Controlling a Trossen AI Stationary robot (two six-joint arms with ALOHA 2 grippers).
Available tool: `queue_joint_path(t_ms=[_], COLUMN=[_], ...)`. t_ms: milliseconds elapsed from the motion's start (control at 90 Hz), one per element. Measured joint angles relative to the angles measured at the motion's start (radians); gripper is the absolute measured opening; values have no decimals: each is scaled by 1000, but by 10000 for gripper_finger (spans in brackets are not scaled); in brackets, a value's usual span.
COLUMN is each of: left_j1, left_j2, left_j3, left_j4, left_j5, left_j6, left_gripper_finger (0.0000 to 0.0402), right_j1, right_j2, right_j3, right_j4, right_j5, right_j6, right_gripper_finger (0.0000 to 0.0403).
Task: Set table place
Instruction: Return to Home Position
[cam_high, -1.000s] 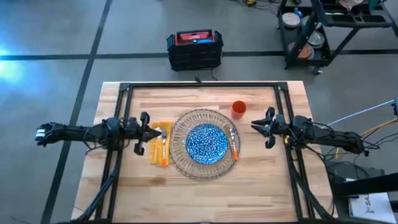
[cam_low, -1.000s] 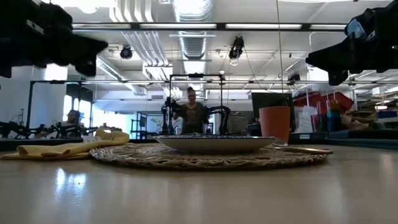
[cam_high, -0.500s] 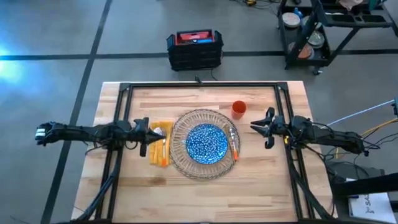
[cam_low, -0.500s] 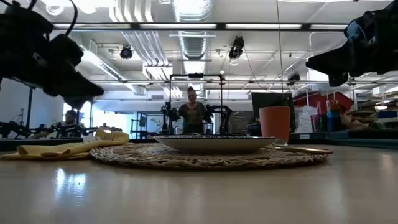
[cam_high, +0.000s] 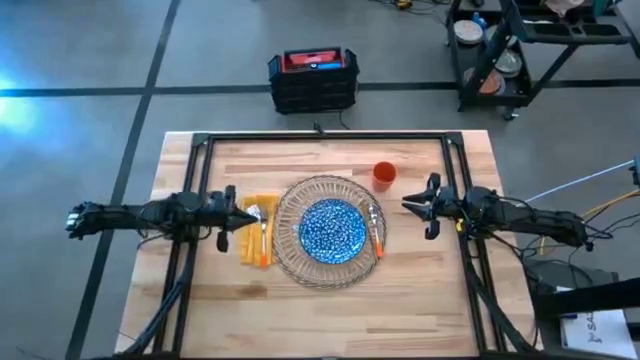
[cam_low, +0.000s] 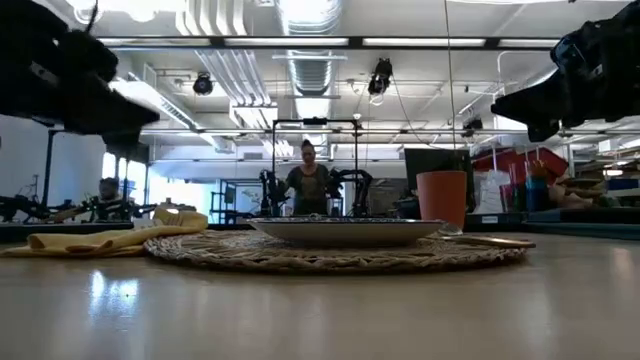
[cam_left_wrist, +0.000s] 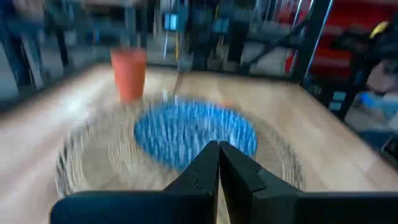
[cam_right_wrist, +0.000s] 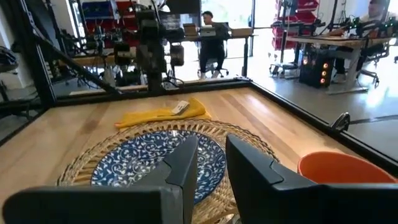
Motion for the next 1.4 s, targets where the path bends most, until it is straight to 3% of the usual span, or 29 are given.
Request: queue_joint_path(t_ms=[178, 556, 889, 1178, 1400], left_j1=[-1, -3, -7, -7, -7], left_j2=[-28, -19, -9, 41, 74], left_j3=[34, -24, -25, -25, -25], left_j4=[-108, 63, 59, 66, 68], left_j5=[-3, -7, -38, -48, -50], left_j6=[26, 56, 43, 30, 30], left_gripper_finger=[0, 0, 0, 0, 0], right_j1=[0, -1, -1, 0, 0], right_j2=[-4, -7, -4, -4, -4], right_j3=[0, 0, 0, 0, 0], right_j4=[4, -3, -3, -2, -1], right_j5=[1, -8, 0, -1, -1], right_j6=[-1, -38, -32, 71, 71], right_gripper_finger=[69, 69, 59, 48, 61])
